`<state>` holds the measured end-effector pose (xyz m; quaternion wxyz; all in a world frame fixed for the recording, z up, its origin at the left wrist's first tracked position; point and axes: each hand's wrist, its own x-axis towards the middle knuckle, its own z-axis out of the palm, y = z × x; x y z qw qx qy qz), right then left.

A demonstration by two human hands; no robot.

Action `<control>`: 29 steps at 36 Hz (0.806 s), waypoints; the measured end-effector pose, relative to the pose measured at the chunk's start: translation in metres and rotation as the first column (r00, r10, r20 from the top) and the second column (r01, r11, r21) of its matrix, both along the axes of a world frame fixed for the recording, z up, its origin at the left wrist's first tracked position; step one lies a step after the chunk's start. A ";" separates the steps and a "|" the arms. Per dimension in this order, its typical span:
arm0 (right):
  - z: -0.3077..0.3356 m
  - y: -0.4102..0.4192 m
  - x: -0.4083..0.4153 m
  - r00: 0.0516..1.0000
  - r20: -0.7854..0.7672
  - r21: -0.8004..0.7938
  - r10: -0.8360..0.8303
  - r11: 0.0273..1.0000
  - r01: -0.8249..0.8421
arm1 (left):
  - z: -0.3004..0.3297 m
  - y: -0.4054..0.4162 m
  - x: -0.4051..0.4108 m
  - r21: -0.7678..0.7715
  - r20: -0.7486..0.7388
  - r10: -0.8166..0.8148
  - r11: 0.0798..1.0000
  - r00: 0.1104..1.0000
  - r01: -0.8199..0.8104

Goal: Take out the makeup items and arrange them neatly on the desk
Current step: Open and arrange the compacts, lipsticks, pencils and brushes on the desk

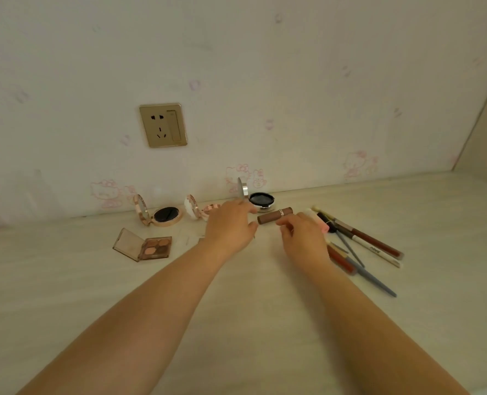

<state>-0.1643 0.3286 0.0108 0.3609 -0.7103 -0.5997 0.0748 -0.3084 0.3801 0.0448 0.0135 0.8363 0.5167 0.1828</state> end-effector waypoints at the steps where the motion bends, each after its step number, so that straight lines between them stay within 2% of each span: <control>1: 0.001 0.001 0.006 0.999 0.018 0.005 -0.031 1.000 0.031 | 0.000 0.002 0.008 0.016 -0.039 -0.014 1.000 0.999 0.015; 8: -0.003 0.010 0.031 0.991 0.098 -0.084 -0.092 0.991 0.101 | -0.019 0.024 0.048 0.052 -0.268 -0.008 0.998 0.963 0.023; 17: -0.005 0.016 0.029 0.963 0.241 -0.119 -0.118 0.982 0.150 | -0.036 0.046 0.069 0.075 -0.325 0.038 0.997 0.945 -0.014; 22: -0.007 0.014 0.034 0.953 0.273 -0.054 -0.131 0.987 0.151 | -0.036 0.043 0.070 0.071 -0.215 0.012 0.997 0.977 0.004; 25: -0.004 0.013 0.034 0.960 0.220 0.098 -0.175 0.983 0.157 | -0.028 0.031 0.063 0.034 -0.035 -0.029 0.999 0.999 0.031; 29: 0.002 0.010 0.022 0.954 0.255 0.147 -0.158 0.981 0.123 | -0.013 0.008 0.040 0.068 0.134 -0.070 0.996 0.989 0.061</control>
